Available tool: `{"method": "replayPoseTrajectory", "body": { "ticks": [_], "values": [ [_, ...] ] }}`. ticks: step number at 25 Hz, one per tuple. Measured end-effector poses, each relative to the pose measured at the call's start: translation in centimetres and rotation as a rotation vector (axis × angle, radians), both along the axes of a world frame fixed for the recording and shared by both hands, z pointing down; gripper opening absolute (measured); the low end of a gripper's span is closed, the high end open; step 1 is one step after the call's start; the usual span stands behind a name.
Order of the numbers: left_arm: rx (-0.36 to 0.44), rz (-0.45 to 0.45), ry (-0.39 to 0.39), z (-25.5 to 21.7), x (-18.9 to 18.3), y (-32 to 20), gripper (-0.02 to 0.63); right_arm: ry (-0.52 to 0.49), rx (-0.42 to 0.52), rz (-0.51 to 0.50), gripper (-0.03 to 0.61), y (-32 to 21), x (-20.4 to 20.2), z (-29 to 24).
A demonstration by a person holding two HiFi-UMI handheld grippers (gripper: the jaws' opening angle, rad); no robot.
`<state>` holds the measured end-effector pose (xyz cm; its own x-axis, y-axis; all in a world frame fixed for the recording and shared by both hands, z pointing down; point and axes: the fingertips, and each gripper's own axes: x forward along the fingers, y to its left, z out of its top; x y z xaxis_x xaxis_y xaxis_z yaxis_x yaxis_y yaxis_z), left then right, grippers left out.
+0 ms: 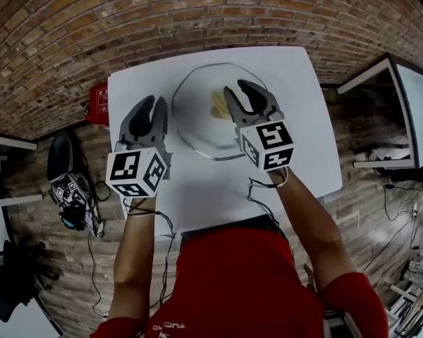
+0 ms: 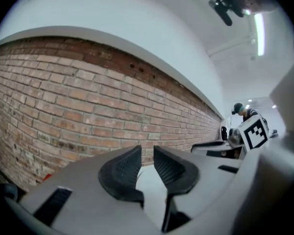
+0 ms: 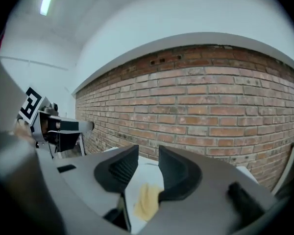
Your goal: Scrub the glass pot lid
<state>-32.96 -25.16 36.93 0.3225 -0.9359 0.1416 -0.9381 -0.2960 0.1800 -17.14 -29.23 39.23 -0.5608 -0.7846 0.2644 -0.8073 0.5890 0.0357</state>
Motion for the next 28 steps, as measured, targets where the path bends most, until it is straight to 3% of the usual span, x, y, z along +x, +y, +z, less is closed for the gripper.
{"method": "replayPoseTrajectory", "body": {
  "ticks": [5, 11, 16, 28],
  "values": [
    [0.113, 0.025, -0.090, -4.0, 2.5, 0.2, 0.052, -0.027, 0.113, -0.064, 0.060, 0.9, -1.0, -4.0],
    [0.141, 0.048, -0.096, -6.0, 5.4, 0.8, 0.028, -0.066, 0.194, -0.155, 0.046, 2.5, -2.2, -7.8],
    [0.170, 0.079, -0.131, -7.1, 8.3, 1.8, 0.021, -0.117, 0.218, -0.219, 0.037, 4.1, -2.3, -9.7],
    [0.179, 0.064, -0.083, -7.8, 11.5, 2.5, 0.018, -0.135, 0.188, -0.259, 0.029, 5.1, 0.0, -9.3]
  ]
}}
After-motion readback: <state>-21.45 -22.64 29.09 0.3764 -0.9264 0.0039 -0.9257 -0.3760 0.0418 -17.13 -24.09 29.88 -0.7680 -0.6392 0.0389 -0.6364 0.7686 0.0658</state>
